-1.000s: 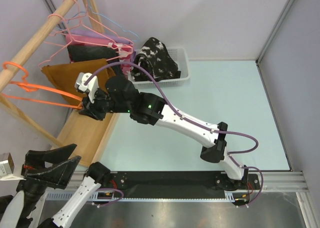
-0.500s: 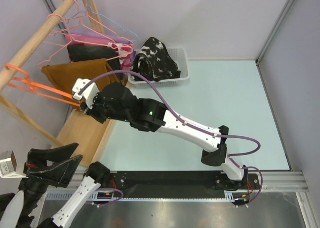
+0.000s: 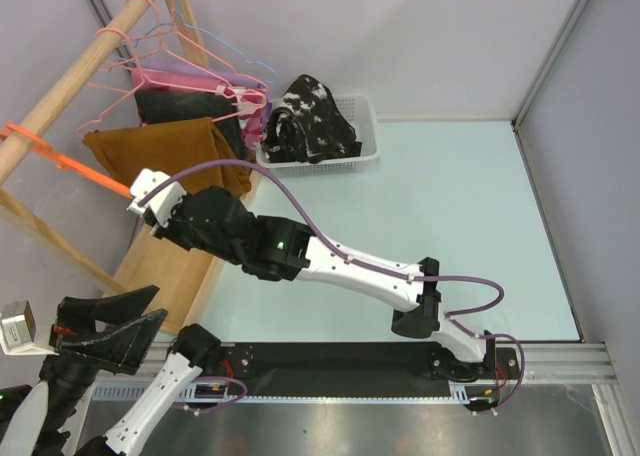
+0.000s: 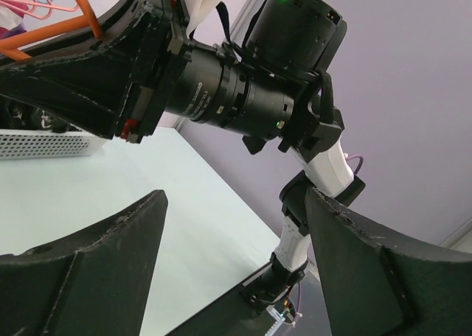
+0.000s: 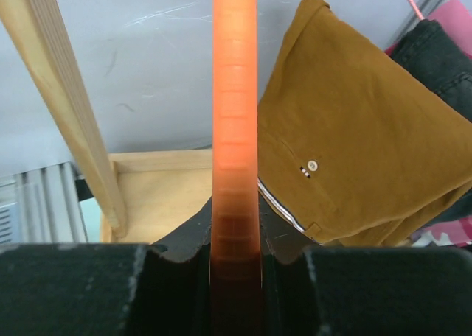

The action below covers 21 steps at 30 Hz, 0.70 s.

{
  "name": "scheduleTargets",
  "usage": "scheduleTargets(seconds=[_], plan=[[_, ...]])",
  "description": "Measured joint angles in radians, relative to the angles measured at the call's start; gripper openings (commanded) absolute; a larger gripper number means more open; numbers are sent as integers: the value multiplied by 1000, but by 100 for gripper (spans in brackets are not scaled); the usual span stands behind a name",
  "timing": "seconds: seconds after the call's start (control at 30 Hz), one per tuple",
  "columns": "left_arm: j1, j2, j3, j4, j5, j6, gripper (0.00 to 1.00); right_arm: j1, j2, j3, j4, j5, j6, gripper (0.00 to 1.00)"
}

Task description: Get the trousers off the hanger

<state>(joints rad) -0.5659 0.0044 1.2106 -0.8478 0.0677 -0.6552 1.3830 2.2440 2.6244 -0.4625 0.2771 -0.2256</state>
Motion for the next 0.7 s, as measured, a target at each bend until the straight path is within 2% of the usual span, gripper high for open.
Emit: scheduleTargets(seconds=[0.37,0.4,0.57,0.6,0.7], plan=[[0,0,1,0,6,-2,81,82,19,-16,47,137,-91,1],[0,0,2,0,6,-3,80,87,19,-23,55,142,-91,8],[0,0,16,1,7,-18,80,99,3,-108,133,154,-66,27],[0,0,20,1,7,-21,80,100,-6,-130,148,153,-59,33],[0,0,31,3,7,-28,80,105,-50,-215,161,153,-25,42]])
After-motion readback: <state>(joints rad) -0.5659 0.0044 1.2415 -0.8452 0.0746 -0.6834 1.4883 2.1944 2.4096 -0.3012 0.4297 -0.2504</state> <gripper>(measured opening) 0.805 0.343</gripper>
